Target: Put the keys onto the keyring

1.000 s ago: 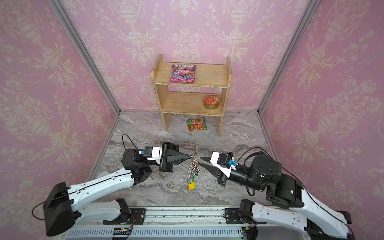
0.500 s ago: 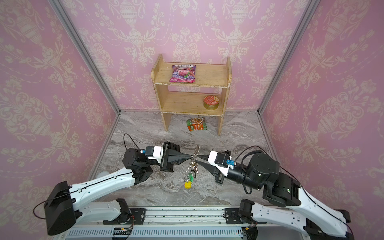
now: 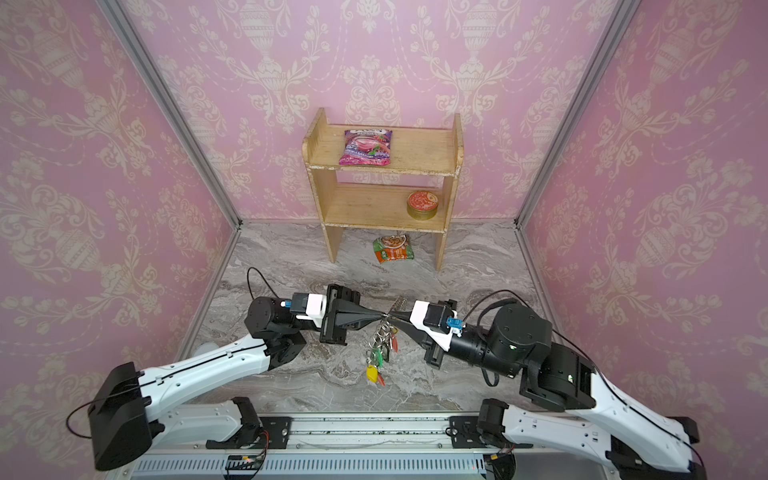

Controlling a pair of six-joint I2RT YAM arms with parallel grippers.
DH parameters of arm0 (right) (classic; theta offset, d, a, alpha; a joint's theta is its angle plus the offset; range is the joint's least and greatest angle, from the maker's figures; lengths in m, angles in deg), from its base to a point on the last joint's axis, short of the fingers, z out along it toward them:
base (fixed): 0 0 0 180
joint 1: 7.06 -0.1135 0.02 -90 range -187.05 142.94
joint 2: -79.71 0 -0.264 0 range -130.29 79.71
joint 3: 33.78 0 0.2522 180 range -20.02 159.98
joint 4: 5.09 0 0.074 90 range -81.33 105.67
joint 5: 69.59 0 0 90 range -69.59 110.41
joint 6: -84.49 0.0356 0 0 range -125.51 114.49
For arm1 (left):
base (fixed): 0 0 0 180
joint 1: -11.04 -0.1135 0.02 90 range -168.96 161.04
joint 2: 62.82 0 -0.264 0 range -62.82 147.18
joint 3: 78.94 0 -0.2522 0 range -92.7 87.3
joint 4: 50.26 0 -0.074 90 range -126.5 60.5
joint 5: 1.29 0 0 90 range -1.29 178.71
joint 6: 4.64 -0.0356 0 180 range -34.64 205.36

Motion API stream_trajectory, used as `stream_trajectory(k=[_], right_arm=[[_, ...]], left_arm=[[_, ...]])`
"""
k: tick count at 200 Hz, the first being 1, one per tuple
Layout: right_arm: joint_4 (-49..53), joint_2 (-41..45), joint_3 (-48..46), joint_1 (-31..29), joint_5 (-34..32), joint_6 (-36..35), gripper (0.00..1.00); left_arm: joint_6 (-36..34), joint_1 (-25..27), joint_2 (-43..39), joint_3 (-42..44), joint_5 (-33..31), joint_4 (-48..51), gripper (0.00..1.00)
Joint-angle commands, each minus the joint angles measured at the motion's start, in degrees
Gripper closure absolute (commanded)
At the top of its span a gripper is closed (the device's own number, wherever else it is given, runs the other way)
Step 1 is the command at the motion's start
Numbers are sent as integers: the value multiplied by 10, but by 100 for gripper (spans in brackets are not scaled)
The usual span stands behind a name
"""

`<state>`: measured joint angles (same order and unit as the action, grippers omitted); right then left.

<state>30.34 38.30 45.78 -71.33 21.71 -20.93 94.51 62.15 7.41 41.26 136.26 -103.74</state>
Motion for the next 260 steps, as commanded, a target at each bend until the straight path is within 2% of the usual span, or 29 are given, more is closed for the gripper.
stream_trajectory(k=[1,33,55,101,132,171,200,243,260], right_arm=[[-11,-6,4,-2,-2,-2,90],[-8,-8,5,-1,-6,2,92],[-11,-6,5,-2,-7,5,100],[0,-9,11,-2,-2,0,100],[30,-16,34,-2,-8,-1,100],[61,-19,49,-2,-18,2,100],[92,-31,67,-2,-25,-2,100],[187,-68,127,-1,-43,-16,100],[230,-89,152,1,-48,-19,100]], left_arm=[[13,-2,-9,-19,10,-29,100],[13,-1,-12,-18,10,-28,100],[13,-1,-12,-18,11,-26,100],[8,-1,-16,-13,7,-10,100],[-10,-1,-39,-8,-9,52,100],[-37,-1,-73,-1,-29,134,77],[-60,-1,-97,0,-45,197,53],[-138,-1,-146,-28,-112,447,34],[-160,-1,-156,-40,-138,516,29]])
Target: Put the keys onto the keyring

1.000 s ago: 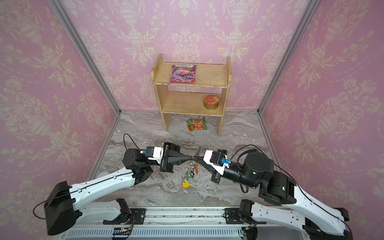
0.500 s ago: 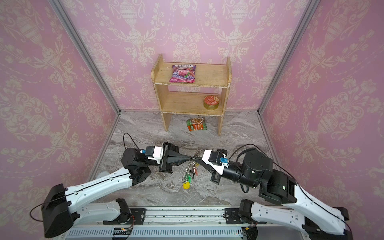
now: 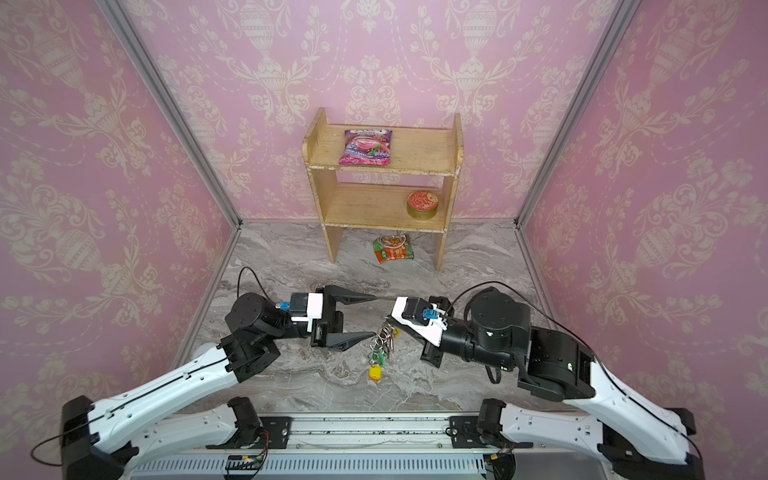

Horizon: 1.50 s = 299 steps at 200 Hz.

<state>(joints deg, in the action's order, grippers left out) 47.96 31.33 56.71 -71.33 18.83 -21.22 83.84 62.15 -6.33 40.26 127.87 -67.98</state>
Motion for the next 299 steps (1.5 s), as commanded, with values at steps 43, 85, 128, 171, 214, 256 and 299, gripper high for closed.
stream_trajectory(k=[43,85,128,171,214,256,299], right_arm=[[123,-67,85,15,-12,-29,100],[145,-86,100,35,11,-38,100],[139,-85,98,49,22,-40,100],[134,-86,94,56,31,-40,100],[129,-85,89,58,39,-38,100],[125,-82,91,59,41,-38,100],[121,-80,90,60,43,-38,100]], left_arm=[[-96,-1,-16,-71,-72,252,33],[-135,-1,-2,-114,-47,314,54],[-160,-1,24,-140,-18,358,63],[-164,-1,46,-159,10,360,74],[-164,2,51,-164,15,358,76],[-170,6,59,-171,16,367,80],[-179,10,64,-171,11,376,80]])
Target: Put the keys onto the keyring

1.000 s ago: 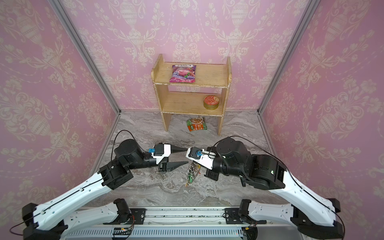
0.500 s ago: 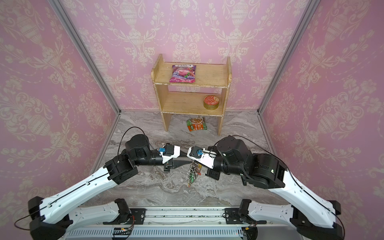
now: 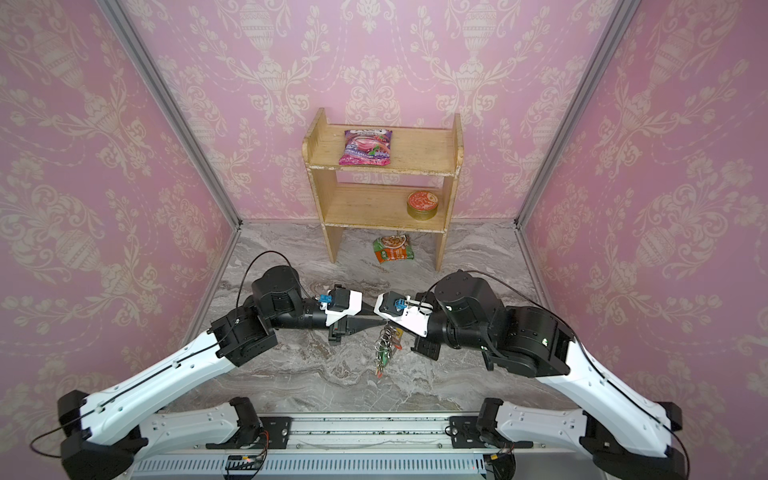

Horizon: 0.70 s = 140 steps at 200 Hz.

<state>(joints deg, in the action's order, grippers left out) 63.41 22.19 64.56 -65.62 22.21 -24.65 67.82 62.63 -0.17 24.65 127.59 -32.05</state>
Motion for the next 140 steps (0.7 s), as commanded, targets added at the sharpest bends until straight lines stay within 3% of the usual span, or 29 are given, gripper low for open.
stream_trajectory(k=[1,57,89,140], right_arm=[[-34,12,11,3,10,-3,100],[-38,14,8,4,14,-2,100],[-42,15,6,4,18,1,100],[-46,19,1,3,18,6,100]], left_arm=[[-19,6,3,-16,14,17,81],[-26,14,5,-18,5,21,88],[-33,21,7,-19,2,20,100],[-37,27,6,-12,0,-4,100]])
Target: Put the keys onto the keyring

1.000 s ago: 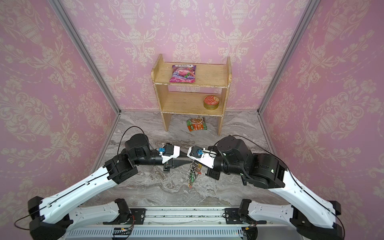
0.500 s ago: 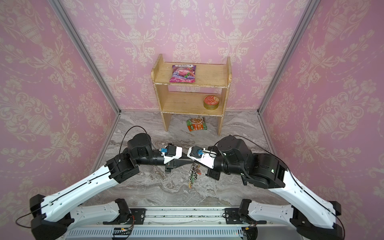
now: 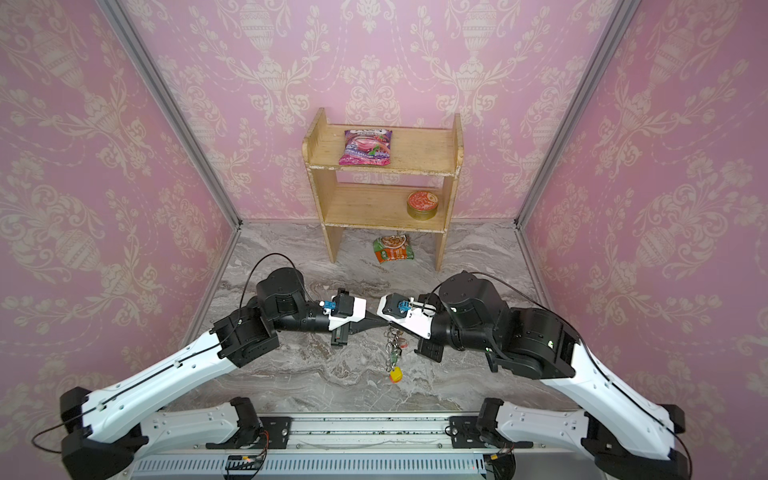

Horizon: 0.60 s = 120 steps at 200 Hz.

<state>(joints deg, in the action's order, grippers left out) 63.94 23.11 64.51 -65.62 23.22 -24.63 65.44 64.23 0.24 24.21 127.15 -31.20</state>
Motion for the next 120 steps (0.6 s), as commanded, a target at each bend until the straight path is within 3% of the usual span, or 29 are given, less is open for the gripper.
stream_trajectory(k=[1,41,120], right_arm=[[-51,10,1,3,8,6,100],[-44,25,2,3,-13,9,78],[-63,61,-10,5,-14,27,78]], left_arm=[[-14,11,2,-7,4,-14,100],[-18,11,-21,17,-9,-75,100],[-13,11,-33,22,1,-112,100]])
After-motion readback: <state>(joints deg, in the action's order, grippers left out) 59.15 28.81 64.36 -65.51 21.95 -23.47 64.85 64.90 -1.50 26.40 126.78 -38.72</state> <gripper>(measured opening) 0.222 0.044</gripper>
